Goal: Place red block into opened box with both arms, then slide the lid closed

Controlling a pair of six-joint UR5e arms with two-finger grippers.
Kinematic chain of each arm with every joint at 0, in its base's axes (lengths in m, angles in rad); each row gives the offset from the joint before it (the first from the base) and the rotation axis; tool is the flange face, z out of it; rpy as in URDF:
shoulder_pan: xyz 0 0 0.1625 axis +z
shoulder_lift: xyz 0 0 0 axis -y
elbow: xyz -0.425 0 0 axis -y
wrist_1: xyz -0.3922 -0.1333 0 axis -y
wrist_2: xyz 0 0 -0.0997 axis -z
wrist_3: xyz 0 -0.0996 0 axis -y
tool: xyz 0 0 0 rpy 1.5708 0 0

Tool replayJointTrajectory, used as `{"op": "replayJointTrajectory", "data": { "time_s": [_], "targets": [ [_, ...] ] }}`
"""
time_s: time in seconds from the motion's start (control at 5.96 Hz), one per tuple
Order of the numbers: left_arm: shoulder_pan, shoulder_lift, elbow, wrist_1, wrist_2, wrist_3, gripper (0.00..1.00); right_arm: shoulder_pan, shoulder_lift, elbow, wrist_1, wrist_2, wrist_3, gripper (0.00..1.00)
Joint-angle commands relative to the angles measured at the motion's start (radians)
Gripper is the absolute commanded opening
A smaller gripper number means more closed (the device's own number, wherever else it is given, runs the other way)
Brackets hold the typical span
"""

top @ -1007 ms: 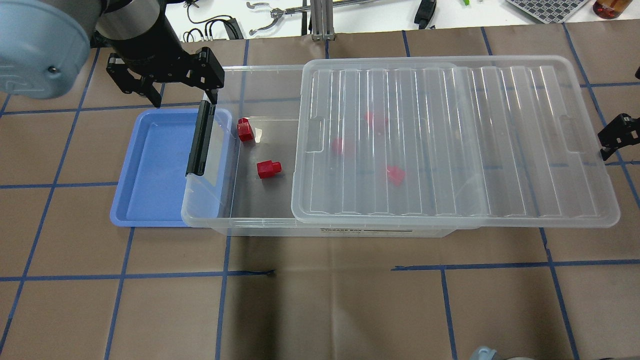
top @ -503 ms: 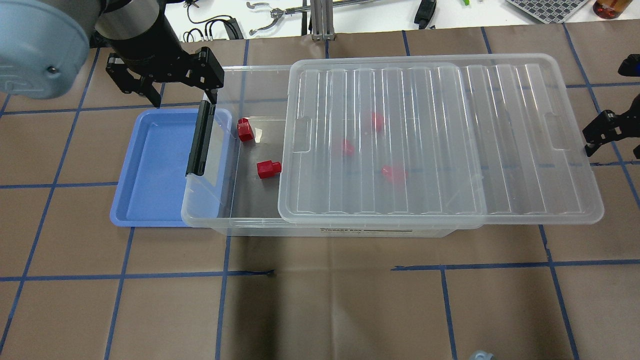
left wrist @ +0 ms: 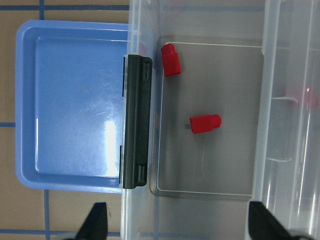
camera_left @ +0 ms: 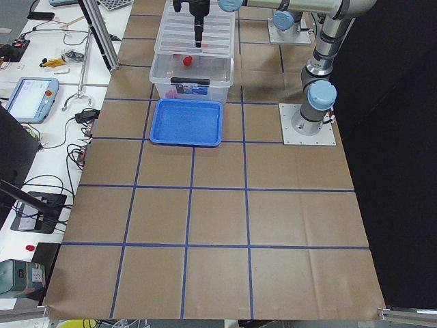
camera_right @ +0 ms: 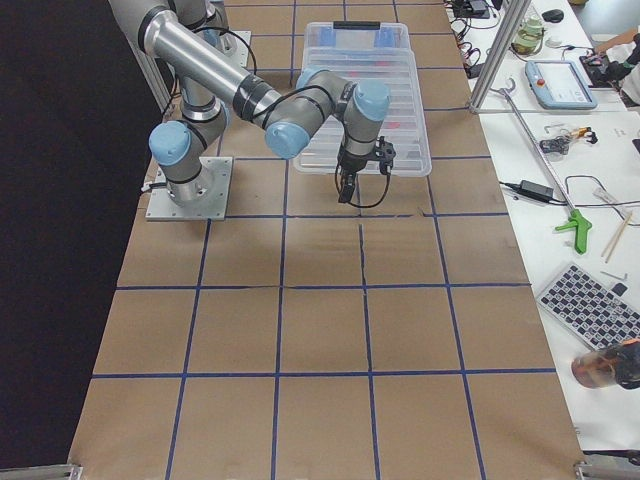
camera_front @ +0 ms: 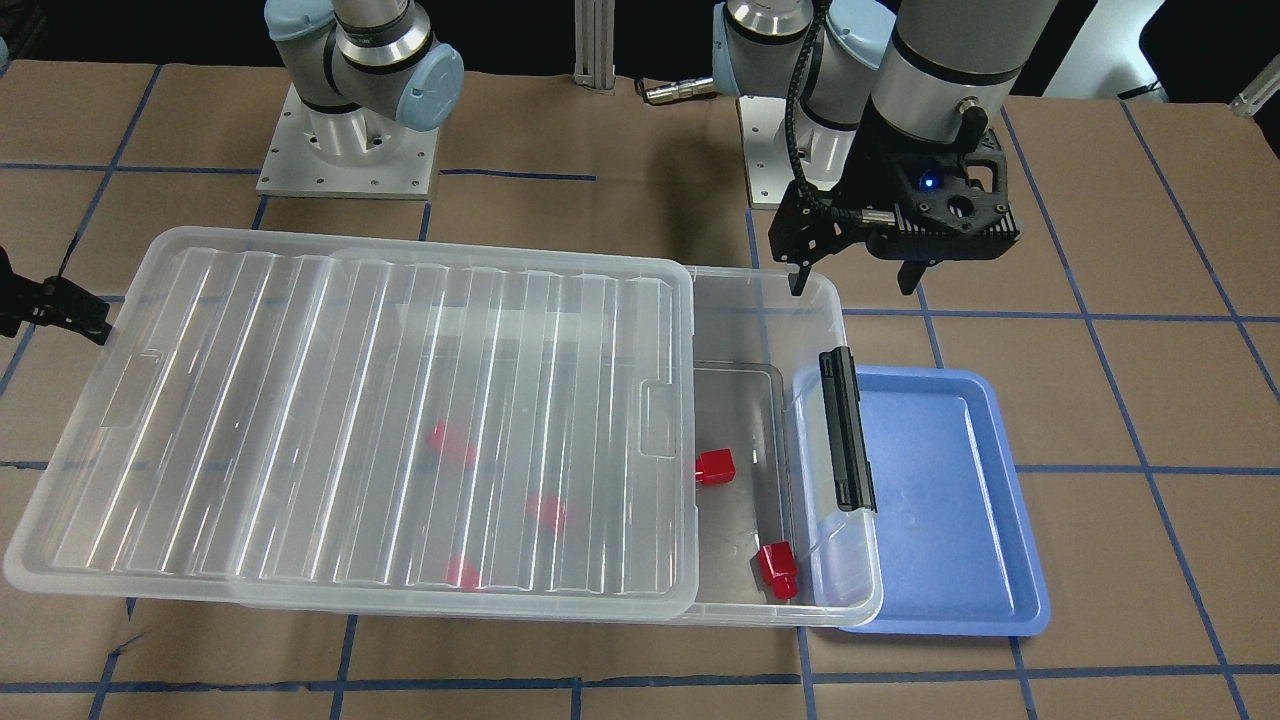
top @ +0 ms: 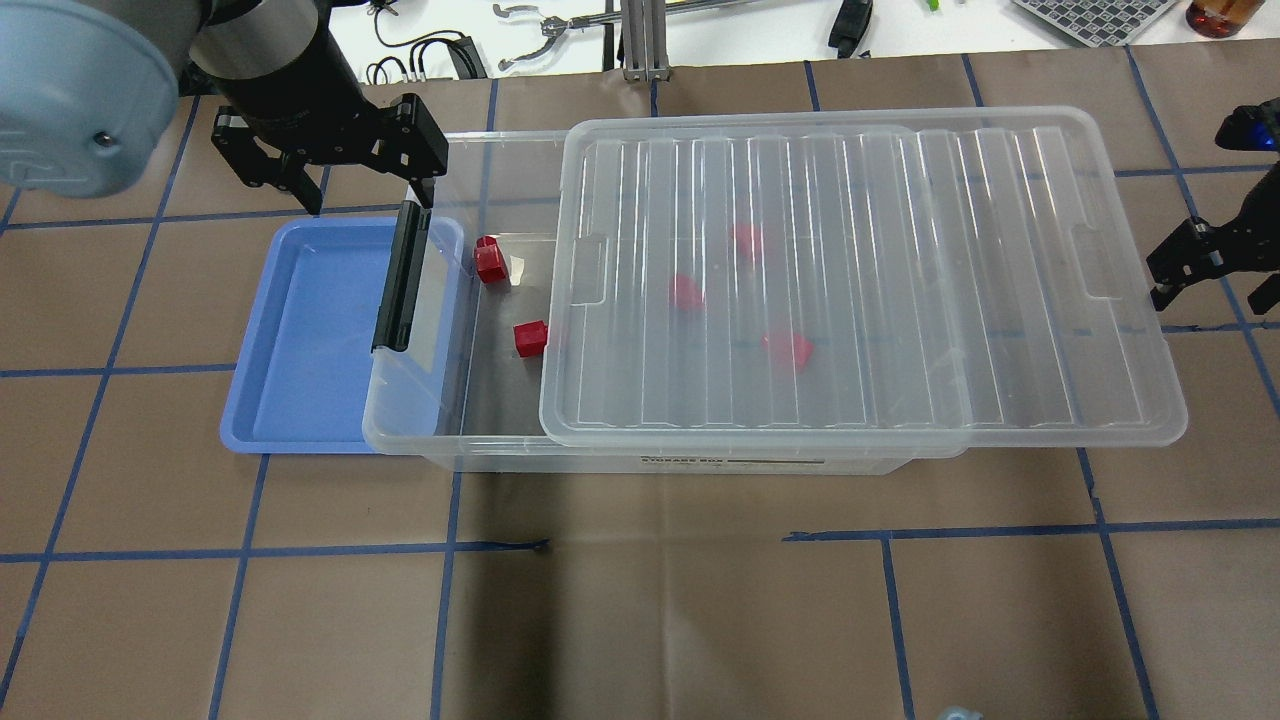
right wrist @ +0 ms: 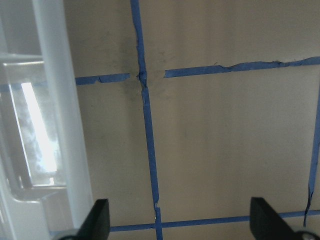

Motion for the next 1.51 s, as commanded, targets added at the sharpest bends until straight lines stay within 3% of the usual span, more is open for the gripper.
{"op": "replayJointTrajectory", "data": {
  "time_s": [0.0, 0.5, 1.34],
  "targets": [
    [0.0, -0.001, 0.0, 0.0, 0.0, 0.0, 0.98, 0.042, 0.0, 0.001, 0.018, -0.003, 0.027, 1.0],
    [0.0, -0.001, 0.0, 0.002, 0.0, 0.0, 0.98, 0.077, -0.023, 0.002, 0.083, 0.0, 0.069, 1.0],
    [0.0, -0.003, 0.0, 0.002, 0.0, 0.0, 0.98, 0.117, -0.045, 0.038, 0.084, 0.036, 0.11, 1.0]
  ]
}}
